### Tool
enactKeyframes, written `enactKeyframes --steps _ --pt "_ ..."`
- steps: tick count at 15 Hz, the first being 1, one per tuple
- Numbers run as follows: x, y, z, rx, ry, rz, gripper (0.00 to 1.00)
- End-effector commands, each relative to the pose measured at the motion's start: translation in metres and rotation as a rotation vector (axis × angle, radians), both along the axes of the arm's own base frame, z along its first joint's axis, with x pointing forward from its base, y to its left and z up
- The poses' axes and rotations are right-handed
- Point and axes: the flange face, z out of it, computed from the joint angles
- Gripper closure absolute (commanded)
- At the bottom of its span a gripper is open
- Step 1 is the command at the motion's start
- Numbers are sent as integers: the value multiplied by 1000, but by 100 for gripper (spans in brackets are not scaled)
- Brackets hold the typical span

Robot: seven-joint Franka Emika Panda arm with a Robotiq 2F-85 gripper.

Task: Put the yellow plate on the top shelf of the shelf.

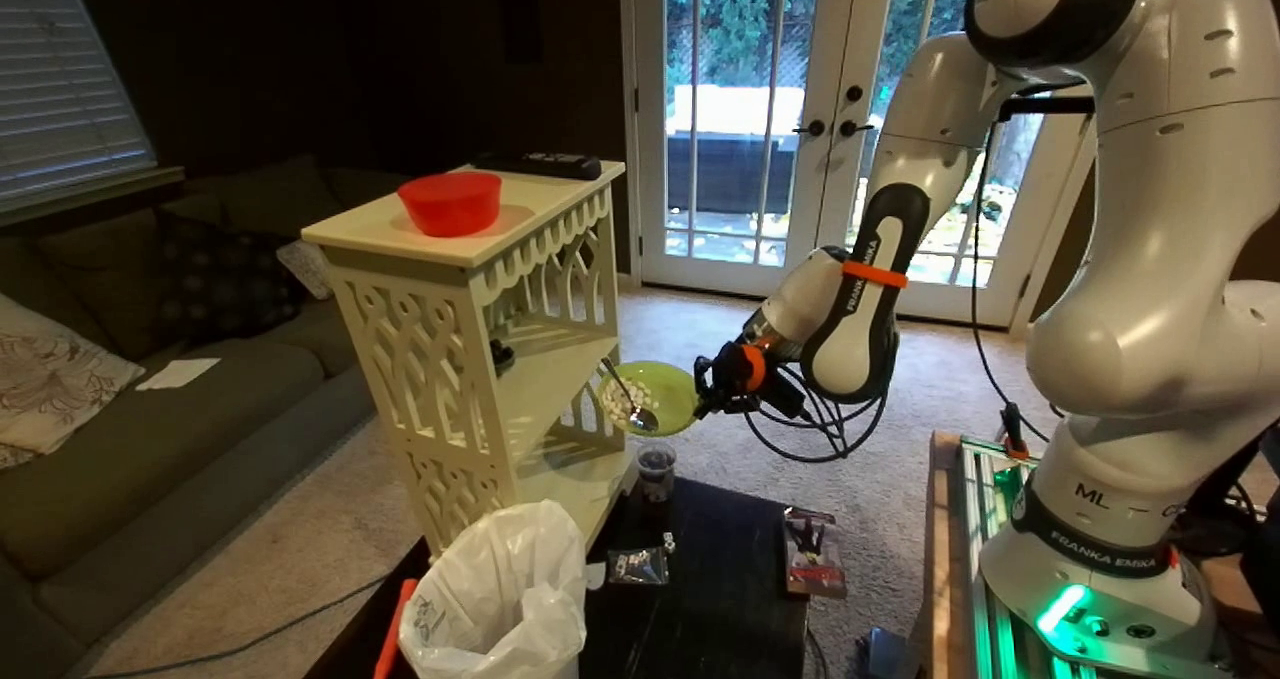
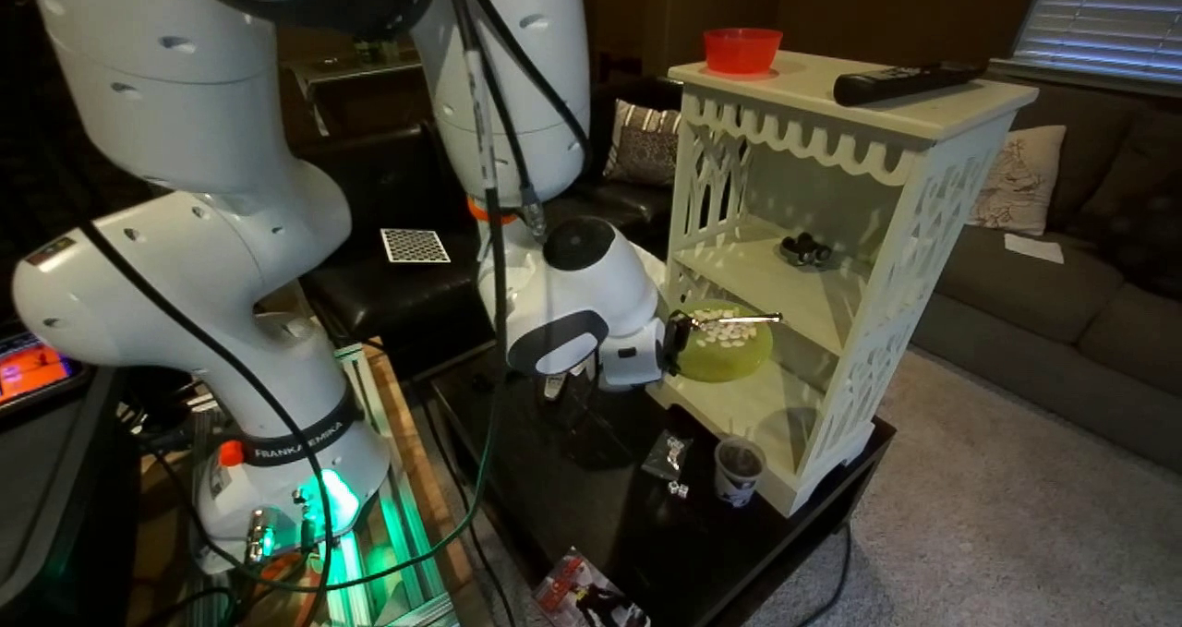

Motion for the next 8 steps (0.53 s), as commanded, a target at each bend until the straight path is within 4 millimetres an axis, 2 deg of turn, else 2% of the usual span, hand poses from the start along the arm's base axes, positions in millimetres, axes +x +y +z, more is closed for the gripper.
enactKeyframes --steps 1,3,4,7,8 --pt "0 -3 22 36 -65 -13 99" --pt "-10 4 36 48 -87 -9 99" --pt "1 2 42 51 -102 -7 99" --pt "-4 18 68 38 -132 -6 99" --pt "9 17 78 16 -141 10 99"
